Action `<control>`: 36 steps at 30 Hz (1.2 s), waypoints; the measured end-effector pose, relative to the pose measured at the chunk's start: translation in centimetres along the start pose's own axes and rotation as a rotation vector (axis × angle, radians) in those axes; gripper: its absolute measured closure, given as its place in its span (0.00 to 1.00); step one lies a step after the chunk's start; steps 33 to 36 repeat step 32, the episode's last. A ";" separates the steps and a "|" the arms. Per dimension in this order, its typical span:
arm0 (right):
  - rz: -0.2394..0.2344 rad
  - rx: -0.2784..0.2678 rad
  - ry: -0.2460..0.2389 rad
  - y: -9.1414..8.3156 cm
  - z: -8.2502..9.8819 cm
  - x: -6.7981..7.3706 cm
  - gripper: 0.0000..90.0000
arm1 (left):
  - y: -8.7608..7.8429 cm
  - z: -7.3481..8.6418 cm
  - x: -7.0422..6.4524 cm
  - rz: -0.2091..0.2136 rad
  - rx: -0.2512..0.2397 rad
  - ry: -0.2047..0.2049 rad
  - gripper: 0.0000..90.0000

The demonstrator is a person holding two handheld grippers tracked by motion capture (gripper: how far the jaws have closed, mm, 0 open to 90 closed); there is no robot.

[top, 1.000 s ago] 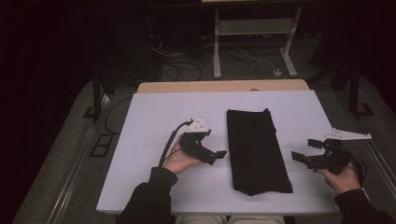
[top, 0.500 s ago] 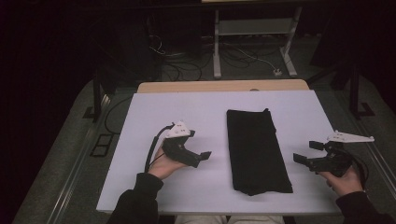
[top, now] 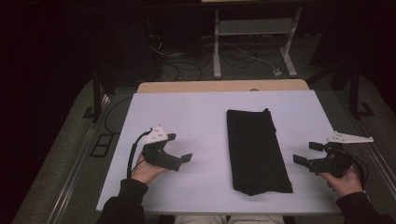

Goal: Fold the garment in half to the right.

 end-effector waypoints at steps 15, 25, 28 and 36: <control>0.004 -0.006 0.003 -0.2 0.1 -0.3 0.00 | -3.0 2.9 4.3 -0.104 -0.022 -0.089 0.00; 0.013 -0.011 -0.003 -0.4 0.0 -0.5 0.00 | -5.4 4.7 6.9 -0.178 -0.027 -0.174 0.00; 0.013 -0.008 0.001 -0.4 0.1 -0.6 0.00 | -5.7 5.3 7.6 -0.191 -0.020 -0.198 0.00; 0.014 -0.004 -0.008 -0.2 0.1 -0.7 0.00 | -5.5 5.5 7.7 -0.194 -0.011 -0.201 0.00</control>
Point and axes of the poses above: each handheld gripper's, and its own axes: y roughly forward along the jaws, z roughly out of its underside, x roughly to its left, the point moved 10 cm from there along y, roughly forward along the jaws, and after that the axes turned 13 degrees about -z, right-handed, at the moved point
